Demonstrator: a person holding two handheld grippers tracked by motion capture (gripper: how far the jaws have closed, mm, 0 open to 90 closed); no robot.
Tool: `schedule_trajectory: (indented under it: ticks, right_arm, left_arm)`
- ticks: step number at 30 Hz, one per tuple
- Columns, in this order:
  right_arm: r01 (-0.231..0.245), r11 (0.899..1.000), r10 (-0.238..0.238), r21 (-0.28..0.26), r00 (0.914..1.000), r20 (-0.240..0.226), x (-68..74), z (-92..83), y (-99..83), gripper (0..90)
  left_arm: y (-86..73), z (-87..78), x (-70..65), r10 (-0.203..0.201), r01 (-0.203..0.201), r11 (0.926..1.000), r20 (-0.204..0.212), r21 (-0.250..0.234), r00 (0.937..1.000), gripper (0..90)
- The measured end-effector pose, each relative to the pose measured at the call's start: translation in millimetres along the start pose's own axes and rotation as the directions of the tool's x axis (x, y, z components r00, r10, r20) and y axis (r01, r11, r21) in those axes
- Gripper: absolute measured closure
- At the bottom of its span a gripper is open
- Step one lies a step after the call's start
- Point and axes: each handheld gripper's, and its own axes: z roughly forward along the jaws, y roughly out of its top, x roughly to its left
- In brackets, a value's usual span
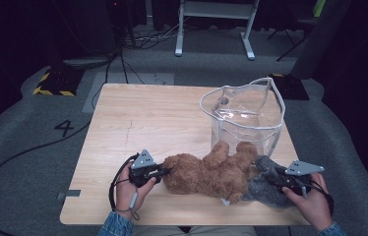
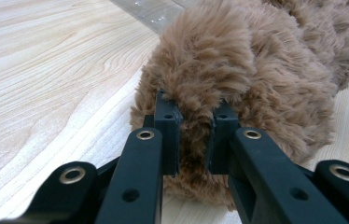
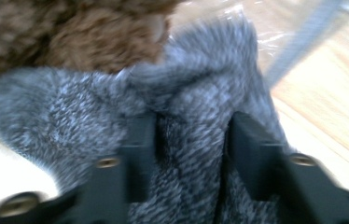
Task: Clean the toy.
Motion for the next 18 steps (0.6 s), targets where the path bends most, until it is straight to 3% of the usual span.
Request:
schedule_trajectory:
  ticks: [4, 9, 18]
  right_arm:
    - [0.013, 0.999, -0.013, -0.046, 0.9999, 0.003, 7.0, -14.3, 4.5, 40.0]
    - [0.051, 0.995, -0.059, -0.089, 0.994, -0.092, 29.1, -23.4, 12.2, 39.8]
    - [0.106, 0.984, -0.138, -0.144, 0.9626, -0.233, 65.7, -5.0, 24.4, 42.8]
  left_arm:
    - [-1.9, 1.0, 1.5, -0.027, 0.027, 0.9996, 0.008, -0.007, 0.9996, 78.5]
    - [-1.8, 0.5, 0.9, -0.024, 0.024, 0.9997, -0.001, -0.006, 0.9997, 78.5]
    - [-1.9, 0.8, 1.1, -0.025, 0.025, 0.9997, -0.002, -0.005, 0.9997, 78.5]
